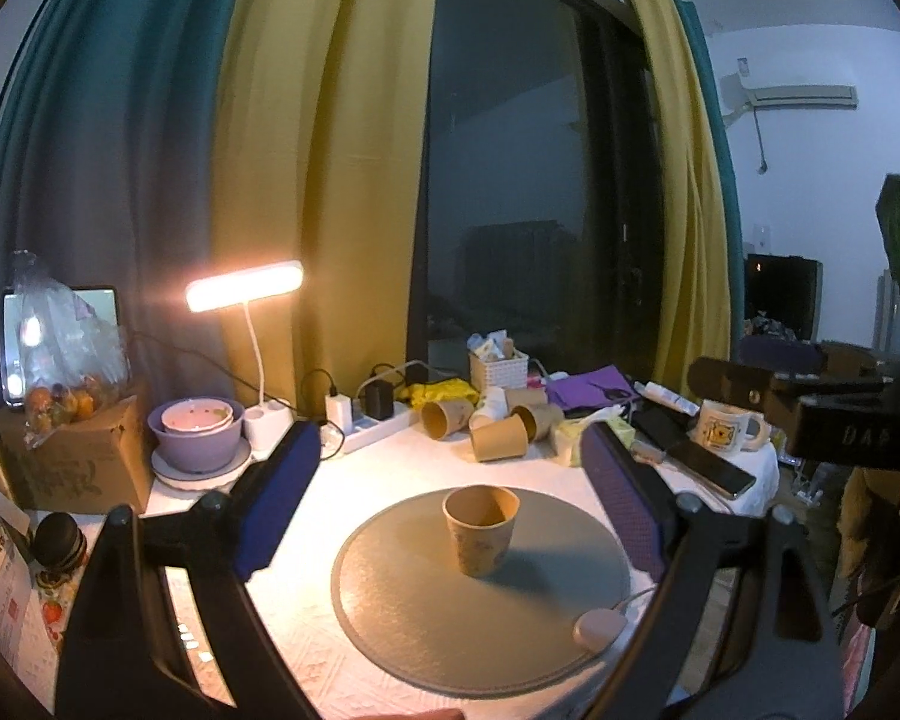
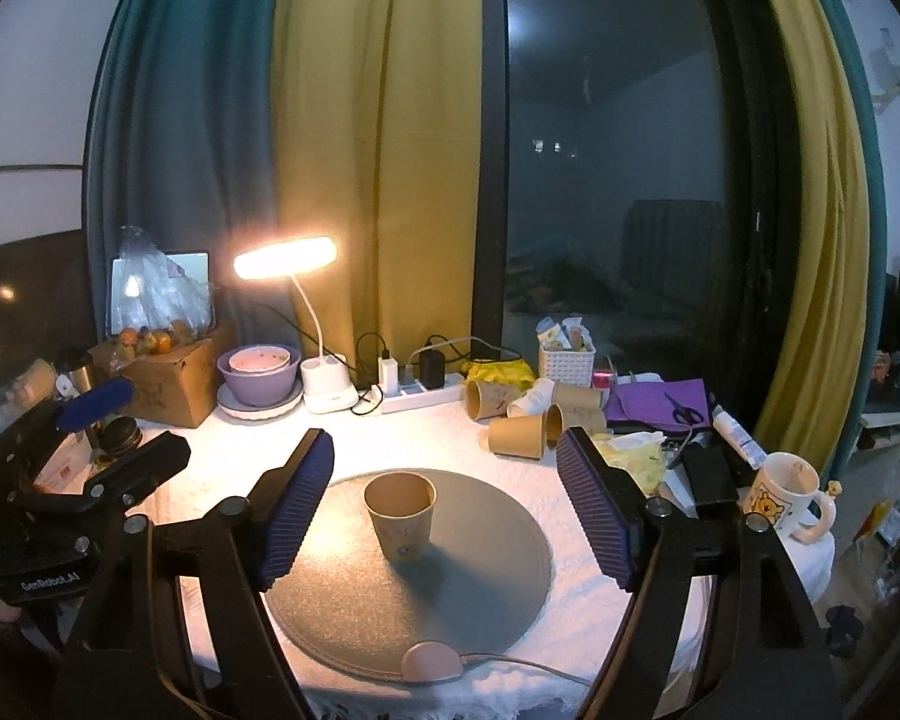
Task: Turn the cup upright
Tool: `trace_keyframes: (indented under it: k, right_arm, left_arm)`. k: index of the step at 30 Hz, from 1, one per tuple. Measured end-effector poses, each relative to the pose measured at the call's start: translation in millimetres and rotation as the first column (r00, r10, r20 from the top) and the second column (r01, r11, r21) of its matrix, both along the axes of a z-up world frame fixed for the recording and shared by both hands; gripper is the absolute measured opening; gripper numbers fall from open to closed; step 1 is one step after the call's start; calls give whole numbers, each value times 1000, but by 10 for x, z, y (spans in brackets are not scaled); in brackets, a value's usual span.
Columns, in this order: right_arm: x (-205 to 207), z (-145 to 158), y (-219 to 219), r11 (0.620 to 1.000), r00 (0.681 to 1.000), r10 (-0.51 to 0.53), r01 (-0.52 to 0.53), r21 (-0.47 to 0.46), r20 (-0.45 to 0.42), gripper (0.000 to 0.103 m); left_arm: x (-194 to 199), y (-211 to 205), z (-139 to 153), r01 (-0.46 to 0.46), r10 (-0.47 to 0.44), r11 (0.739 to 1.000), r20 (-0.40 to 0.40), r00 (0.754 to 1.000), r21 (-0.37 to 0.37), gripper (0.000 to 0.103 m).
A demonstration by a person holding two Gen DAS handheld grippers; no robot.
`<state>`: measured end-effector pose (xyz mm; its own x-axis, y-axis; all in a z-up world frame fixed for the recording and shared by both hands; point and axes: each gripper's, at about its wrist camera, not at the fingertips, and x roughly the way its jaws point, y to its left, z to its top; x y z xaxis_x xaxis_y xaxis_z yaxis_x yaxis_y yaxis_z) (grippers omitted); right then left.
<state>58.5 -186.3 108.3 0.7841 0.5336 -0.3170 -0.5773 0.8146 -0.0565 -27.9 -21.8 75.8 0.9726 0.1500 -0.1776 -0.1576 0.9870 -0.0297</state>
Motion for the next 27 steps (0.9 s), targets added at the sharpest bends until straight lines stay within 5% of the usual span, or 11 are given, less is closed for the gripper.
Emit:
trace_keyframes:
  k: [27]
  right_arm:
    - [70, -103, 66, 1000, 1000, 13, -13, 1, -24, 79]
  left_arm:
    - [-8, 64, -27, -30, 30, 999, -4, 1000, -30, 90]
